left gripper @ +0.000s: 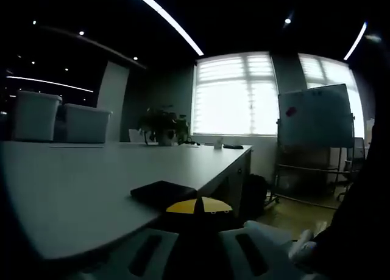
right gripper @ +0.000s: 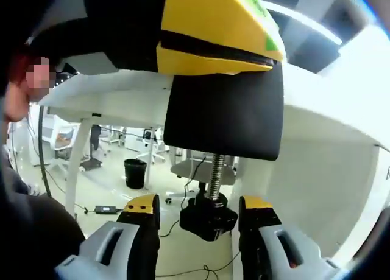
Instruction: Clamp the fixed fixture on the desktop, loosen the retaining clip, secure it to the edge of the desk, and tighten the retaining clip.
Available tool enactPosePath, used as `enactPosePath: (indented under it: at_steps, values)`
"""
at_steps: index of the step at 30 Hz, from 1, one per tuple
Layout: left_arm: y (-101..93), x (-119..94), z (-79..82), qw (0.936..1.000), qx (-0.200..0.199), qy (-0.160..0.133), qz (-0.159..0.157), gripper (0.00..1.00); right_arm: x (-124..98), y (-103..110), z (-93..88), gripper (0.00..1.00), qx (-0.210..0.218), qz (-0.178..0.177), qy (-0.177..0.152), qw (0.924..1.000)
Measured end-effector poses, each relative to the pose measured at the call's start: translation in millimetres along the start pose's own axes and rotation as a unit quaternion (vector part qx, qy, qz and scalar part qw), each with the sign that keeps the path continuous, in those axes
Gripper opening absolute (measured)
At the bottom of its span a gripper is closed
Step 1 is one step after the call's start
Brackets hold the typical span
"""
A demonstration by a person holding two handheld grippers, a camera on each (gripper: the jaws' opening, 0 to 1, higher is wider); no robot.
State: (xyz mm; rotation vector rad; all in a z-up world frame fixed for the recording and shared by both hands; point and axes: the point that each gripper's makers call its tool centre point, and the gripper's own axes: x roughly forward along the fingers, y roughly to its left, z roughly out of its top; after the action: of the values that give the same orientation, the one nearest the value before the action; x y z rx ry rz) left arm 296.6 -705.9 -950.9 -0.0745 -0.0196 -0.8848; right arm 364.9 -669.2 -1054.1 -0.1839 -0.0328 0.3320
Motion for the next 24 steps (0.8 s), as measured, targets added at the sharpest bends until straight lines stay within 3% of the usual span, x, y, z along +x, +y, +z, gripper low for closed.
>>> enactPosePath:
  at_steps: [4,5,8,18,21,24]
  values:
    - [-0.4,-0.6,0.4,1.0,0.0,-0.001,-0.001,0.01,-0.9,-8.8,-4.2,0.32,-0.008,-0.026,0.014,0.9995]
    - [-0.6,-1.0,0.5,1.0,0.0,-0.002,0.0,0.01,-2.3,-11.4,1.6,0.31,0.003,-0.034,-0.001,0.9994]
    - [-0.9,-1.6,0.9,1.0,-0.002,-0.004,-0.001,0.01,-1.1,-7.2,3.7,0.3,0.001,-0.022,-0.003,0.9998]
    - [-1.1,-2.2,2.0,1.0,-0.003,-0.004,0.0,0.01,-0.3,-5.7,-11.6,0.28,-0.018,-0.011,0.029,0.9994]
    - [-1.1,-2.5,2.3,1.0,0.003,-0.003,0.0,0.01,-2.3,-4.8,-11.0,0.2,-0.023,-0.003,0.027,0.9994]
    - [-0.7,-2.8,3.9,1.0,0.0,-0.006,-0.001,0.01,-3.6,-9.4,-17.3,0.01,-0.024,0.005,0.045,0.9987]
